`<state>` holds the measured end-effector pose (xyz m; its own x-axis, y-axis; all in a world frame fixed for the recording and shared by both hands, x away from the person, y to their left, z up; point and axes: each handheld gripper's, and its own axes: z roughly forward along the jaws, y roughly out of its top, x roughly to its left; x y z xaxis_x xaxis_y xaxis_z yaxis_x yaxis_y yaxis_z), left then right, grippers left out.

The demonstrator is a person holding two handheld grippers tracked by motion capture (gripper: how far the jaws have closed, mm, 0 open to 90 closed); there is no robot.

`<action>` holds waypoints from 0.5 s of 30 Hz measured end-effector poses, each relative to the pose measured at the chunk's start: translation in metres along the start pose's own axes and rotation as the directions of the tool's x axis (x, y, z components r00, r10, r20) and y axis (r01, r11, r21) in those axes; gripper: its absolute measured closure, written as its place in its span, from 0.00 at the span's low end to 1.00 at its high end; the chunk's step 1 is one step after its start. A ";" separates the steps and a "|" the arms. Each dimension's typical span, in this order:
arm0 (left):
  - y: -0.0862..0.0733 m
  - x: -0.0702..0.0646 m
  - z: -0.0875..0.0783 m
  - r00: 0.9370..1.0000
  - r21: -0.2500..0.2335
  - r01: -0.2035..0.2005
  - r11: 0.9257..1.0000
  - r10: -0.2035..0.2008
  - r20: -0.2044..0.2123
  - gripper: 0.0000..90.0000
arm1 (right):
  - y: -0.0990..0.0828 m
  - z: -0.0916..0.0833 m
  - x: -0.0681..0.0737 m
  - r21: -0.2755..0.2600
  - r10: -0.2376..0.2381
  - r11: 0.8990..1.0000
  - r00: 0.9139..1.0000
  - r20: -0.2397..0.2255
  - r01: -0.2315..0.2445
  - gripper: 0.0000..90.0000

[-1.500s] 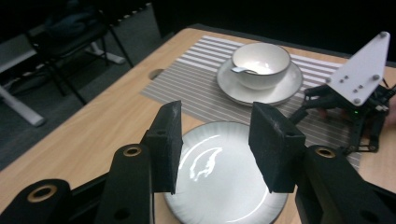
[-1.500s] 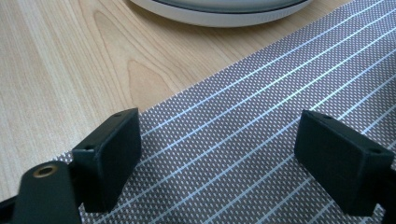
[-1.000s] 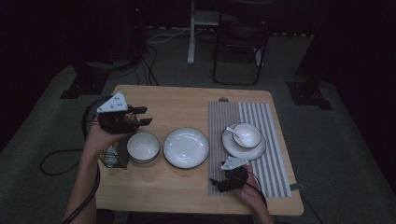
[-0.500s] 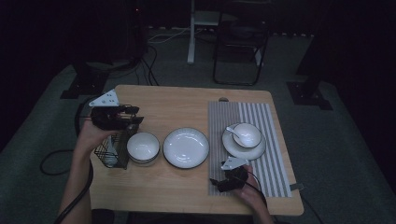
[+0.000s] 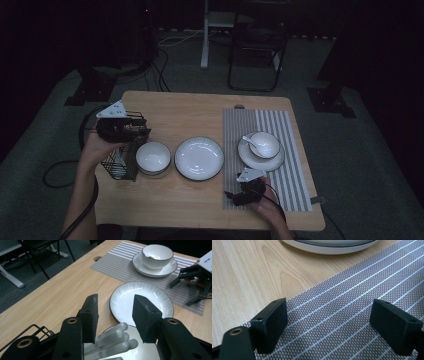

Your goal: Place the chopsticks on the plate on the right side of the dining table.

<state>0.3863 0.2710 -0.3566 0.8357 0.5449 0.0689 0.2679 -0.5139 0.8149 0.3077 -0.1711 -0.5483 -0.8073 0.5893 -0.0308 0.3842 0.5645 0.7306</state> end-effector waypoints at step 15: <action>0.004 0.013 0.004 0.998 0.002 0.034 0.999 -0.034 -0.048 0.67 | 0.000 0.000 0.000 0.001 0.001 1.000 1.000 0.000 -0.001 0.16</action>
<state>0.3997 0.2732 -0.3550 0.8021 0.5932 0.0692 0.2969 -0.4964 0.8157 0.3075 -0.1711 -0.5483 -0.8070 0.5898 -0.0301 0.3852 0.5643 0.7301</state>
